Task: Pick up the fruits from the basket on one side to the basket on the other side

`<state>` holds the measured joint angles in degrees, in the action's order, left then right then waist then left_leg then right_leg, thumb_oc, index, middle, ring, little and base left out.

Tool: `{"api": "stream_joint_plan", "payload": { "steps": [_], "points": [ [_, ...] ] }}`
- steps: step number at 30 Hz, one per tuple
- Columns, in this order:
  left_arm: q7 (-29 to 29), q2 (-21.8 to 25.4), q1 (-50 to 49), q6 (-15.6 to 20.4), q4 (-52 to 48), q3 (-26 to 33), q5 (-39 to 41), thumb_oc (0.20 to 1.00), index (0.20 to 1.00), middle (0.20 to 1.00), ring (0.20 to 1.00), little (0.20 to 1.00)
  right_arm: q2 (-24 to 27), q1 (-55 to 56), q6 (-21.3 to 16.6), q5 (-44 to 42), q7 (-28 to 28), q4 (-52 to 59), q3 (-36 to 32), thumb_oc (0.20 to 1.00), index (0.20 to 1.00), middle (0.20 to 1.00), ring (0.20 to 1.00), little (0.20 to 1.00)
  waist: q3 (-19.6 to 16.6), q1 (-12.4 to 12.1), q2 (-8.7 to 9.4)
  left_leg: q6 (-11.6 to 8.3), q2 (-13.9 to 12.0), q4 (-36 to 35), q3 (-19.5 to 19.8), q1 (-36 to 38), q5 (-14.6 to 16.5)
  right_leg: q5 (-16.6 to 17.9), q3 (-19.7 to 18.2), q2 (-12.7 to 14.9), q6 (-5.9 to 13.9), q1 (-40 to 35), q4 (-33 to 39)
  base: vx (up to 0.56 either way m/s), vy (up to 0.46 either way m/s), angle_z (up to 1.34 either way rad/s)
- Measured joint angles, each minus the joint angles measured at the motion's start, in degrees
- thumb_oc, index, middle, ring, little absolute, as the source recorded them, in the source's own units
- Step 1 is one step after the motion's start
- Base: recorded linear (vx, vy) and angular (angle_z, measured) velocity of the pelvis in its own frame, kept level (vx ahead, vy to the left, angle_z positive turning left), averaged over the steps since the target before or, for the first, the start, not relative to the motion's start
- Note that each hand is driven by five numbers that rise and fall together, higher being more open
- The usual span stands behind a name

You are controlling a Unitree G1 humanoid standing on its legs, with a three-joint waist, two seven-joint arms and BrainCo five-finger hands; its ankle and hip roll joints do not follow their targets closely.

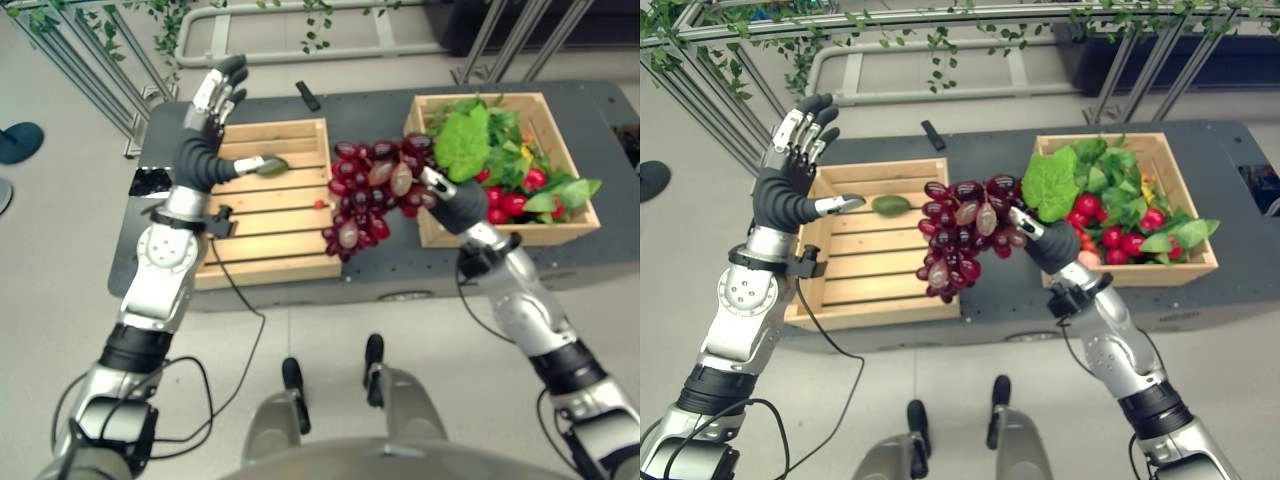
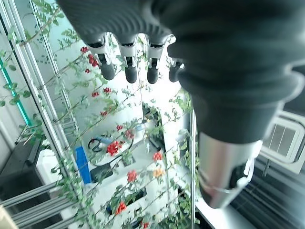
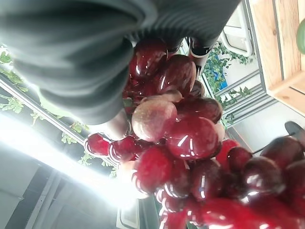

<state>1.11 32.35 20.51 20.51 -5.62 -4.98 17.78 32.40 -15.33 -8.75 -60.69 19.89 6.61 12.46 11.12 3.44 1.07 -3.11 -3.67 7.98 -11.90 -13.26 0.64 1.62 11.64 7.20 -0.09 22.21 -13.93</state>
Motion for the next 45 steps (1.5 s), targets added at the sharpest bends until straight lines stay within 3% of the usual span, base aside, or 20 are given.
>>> {"api": "stream_joint_plan", "payload": {
  "steps": [6,9,13,16,17,20,21,22,23,24,25,26,28,29,30,34,40,41,42,45],
  "points": [
    [-1.14,-0.40,-1.20,-0.04,-0.16,0.19,0.01,1.000,1.000,1.000,1.000,1.000,0.52,2.75,-1.22,0.48,-0.73,0.29,-5.01,0.200,0.200,0.200,0.200,0.200,-0.96,0.67,0.08,-0.04,0.23,-0.44,-0.71,0.71,0.04,-0.01,-0.39,-0.29,0.03,-0.06,0.24,0.01,0.017,-0.07],
    [-1.27,-0.45,-3.73,-0.04,-0.24,1.05,1.28,1.000,1.000,1.000,1.000,1.000,1.14,3.22,-1.30,1.03,-1.46,0.24,-5.61,0.200,0.200,0.200,0.200,0.200,-1.23,1.30,0.45,-0.42,0.39,-0.07,-0.95,2.87,1.00,0.08,-3.23,-1.47,0.10,-0.86,0.31,-0.01,0.074,-0.42],
    [-1.30,-0.48,-6.20,-0.04,-0.05,1.97,1.35,1.000,1.000,1.000,1.000,1.000,1.77,3.33,-2.32,1.71,-2.13,0.07,-6.72,0.200,0.200,0.200,0.200,0.200,-1.24,0.14,0.47,-0.67,1.71,4.31,7.42,4.49,6.67,1.14,-9.78,-3.71,0.54,-1.64,0.58,-0.04,0.191,-0.94],
    [-1.36,-1.40,-7.87,-0.10,0.44,2.77,1.63,1.000,1.000,1.000,1.000,1.000,1.94,6.07,-2.96,2.35,-2.71,0.15,-9.64,0.200,0.200,0.200,0.200,0.200,-1.35,2.60,0.56,0.09,2.80,3.66,5.52,6.23,6.67,2.09,-11.21,-2.94,1.89,-2.79,1.69,-0.13,0.241,-0.43],
    [-1.42,-1.42,-8.20,0.00,0.39,3.16,1.64,1.000,1.000,1.000,1.000,1.000,2.05,6.31,-3.47,2.89,-3.22,0.01,-10.36,0.200,0.200,0.200,0.200,0.200,-1.47,3.30,0.88,1.04,3.53,3.46,3.04,6.66,6.88,3.97,-13.82,-3.11,2.70,-2.62,3.50,-0.13,0.183,-0.71],
    [-1.57,-1.39,-10.27,0.03,0.37,4.47,1.60,1.000,1.000,1.000,1.000,1.000,1.23,6.22,-3.66,3.81,-3.90,-0.13,-10.41,0.200,0.200,0.200,0.200,0.200,-1.31,2.98,1.46,2.92,4.35,2.85,-3.84,7.00,7.52,7.19,-17.20,-1.80,7.08,-1.58,8.77,-0.15,0.096,-1.39],
    [-1.63,-1.43,-11.45,-0.07,0.35,4.62,1.55,1.000,1.000,1.000,1.000,1.000,0.69,6.07,-3.72,4.01,-4.27,-0.69,-10.39,0.200,0.200,0.200,0.200,0.200,-1.00,3.27,1.23,3.70,4.27,2.76,-7.96,7.56,7.08,3.44,-11.90,-0.12,7.86,-0.52,9.57,-0.05,0.146,-1.63],
    [-1.72,-1.43,-12.56,-0.11,0.33,4.95,1.55,1.000,1.000,1.000,1.000,1.000,0.03,5.95,-3.73,4.33,-4.72,-1.18,-10.42,0.200,0.200,0.200,0.200,0.200,-0.75,2.24,0.41,4.09,2.81,2.07,-11.89,7.71,7.15,0.54,-1.05,2.98,8.06,1.89,6.67,-0.03,0.138,-1.65],
    [-1.68,-1.75,-12.99,-0.22,0.08,5.53,1.57,1.000,1.000,1.000,1.000,1.000,0.12,6.25,-3.62,4.40,-4.87,-1.01,-10.36,0.200,0.200,0.200,0.200,0.200,-0.67,1.96,0.22,4.28,2.00,2.06,-13.26,7.75,7.19,0.26,4.62,3.91,7.76,2.04,4.06,-0.04,0.161,-1.60],
    [-1.73,-2.34,-14.52,-0.25,0.02,6.49,1.58,1.000,1.000,1.000,1.000,1.000,-0.10,6.83,-3.54,4.62,-5.01,-0.71,-10.46,0.200,0.200,0.200,0.200,0.200,-0.55,1.72,0.07,4.17,0.64,1.80,-15.86,8.84,7.39,-0.94,17.74,7.42,6.57,0.54,-2.92,-0.05,0.035,-1.39],
    [-1.56,-2.68,-16.56,-0.26,-0.16,7.65,1.61,1.000,1.000,1.000,1.000,1.000,-0.07,6.92,-3.42,4.98,-4.81,-0.66,-10.46,0.200,0.200,0.200,0.200,0.200,-0.19,0.17,-0.37,4.00,-0.83,1.24,-19.59,10.89,7.50,-3.45,22.10,8.68,5.27,-2.16,-8.05,0.01,-0.039,-1.44],
    [-1.59,-2.76,-17.55,-0.29,-0.30,8.34,1.65,1.000,1.000,1.000,1.000,1.000,0.08,6.99,-3.53,4.96,-4.74,-0.42,-10.64,0.200,0.200,0.200,0.200,0.200,-0.27,-0.13,-0.40,3.75,-1.16,0.41,-19.72,11.76,7.38,-4.19,22.58,8.40,5.57,-4.18,-10.48,0.04,-0.110,-1.24],
    [-1.54,-2.66,-18.30,-0.27,-0.67,9.30,2.17,1.000,1.000,1.000,1.000,1.000,0.07,6.85,-3.69,4.95,-4.20,0.24,-11.11,0.200,0.200,0.200,0.200,0.200,-0.99,-0.24,0.63,2.24,-0.60,-0.49,-19.34,11.90,6.86,-6.92,20.34,6.21,5.88,-8.62,-5.44,0.07,-0.135,-0.74],
    [-1.68,-2.91,-18.36,-0.49,-0.78,9.59,2.18,1.000,1.000,1.000,1.000,1.000,0.22,6.40,-3.71,4.94,-3.75,0.37,-11.47,0.200,0.200,0.200,0.200,0.200,-0.84,-0.98,0.31,1.88,-0.62,-0.63,-19.28,11.82,6.62,-5.54,18.43,4.18,1.46,-9.42,-1.46,0.08,-0.123,-0.66],
    [-2.07,-3.35,-18.40,-0.59,-0.91,9.57,2.17,1.000,1.000,1.000,1.000,1.000,0.31,6.62,-3.63,4.95,-3.75,0.03,-11.84,0.200,0.200,0.200,0.200,0.200,-0.86,-0.91,-0.56,1.59,-0.51,-0.99,-19.24,12.10,6.46,-4.57,17.18,3.07,-0.04,-9.53,-0.23,0.07,-0.123,-0.64],
    [-2.31,-5.07,-18.22,-0.60,-1.16,9.49,2.17,1.000,1.000,1.000,1.000,1.000,2.40,7.95,-3.44,4.97,-3.82,-0.04,-13.35,0.200,0.200,0.200,0.200,0.200,-0.91,1.70,-2.54,1.00,-1.37,-1.14,-19.34,12.69,6.10,-4.65,16.96,2.80,-0.12,-9.47,-0.58,0.06,-0.134,-0.16],
    [-2.03,-6.85,-18.32,-1.05,-1.12,9.25,2.25,1.000,1.000,1.000,1.000,1.000,2.85,8.43,-3.37,5.01,-4.19,-0.49,-16.01,0.200,0.200,0.200,0.200,0.200,-0.94,3.08,-2.87,-0.10,-2.24,0.37,-21.31,14.63,6.64,-6.47,15.97,2.09,0.41,-10.02,-1.62,0.12,-0.196,-0.13],
    [-1.99,-6.98,-18.39,-1.12,-1.11,9.23,2.25,1.000,1.000,1.000,1.000,1.000,2.69,8.72,-3.37,5.01,-4.18,-0.45,-16.00,0.200,0.200,0.200,0.200,0.200,-1.13,2.65,-2.52,-0.67,-2.99,1.48,-22.17,15.07,6.99,-7.06,15.28,1.74,-0.04,-9.94,-2.04,0.21,-0.290,-0.72],
    [-1.94,-6.86,-18.58,-1.10,-1.12,9.85,2.26,1.000,1.000,1.000,1.000,1.000,2.16,8.85,-3.27,5.09,-4.12,-0.54,-15.93,0.200,0.200,0.200,0.200,0.200,-1.30,1.59,-1.94,-3.40,-4.92,6.26,-23.47,15.75,8.73,-9.24,15.49,0.85,0.48,-10.08,-4.24,0.16,-0.243,-0.84],
    [-1.15,-7.01,-21.26,-1.07,-0.90,10.22,3.20,1.000,1.000,1.000,1.000,1.000,1.11,10.47,-3.38,5.51,-4.22,-0.50,-16.01,0.200,0.200,0.200,0.200,0.200,-3.40,-0.40,0.85,-5.87,-9.44,22.94,-18.59,12.58,9.38,-8.26,10.02,-2.22,-4.32,-13.38,-1.68,-0.02,-0.047,-1.24]
  ]
}}
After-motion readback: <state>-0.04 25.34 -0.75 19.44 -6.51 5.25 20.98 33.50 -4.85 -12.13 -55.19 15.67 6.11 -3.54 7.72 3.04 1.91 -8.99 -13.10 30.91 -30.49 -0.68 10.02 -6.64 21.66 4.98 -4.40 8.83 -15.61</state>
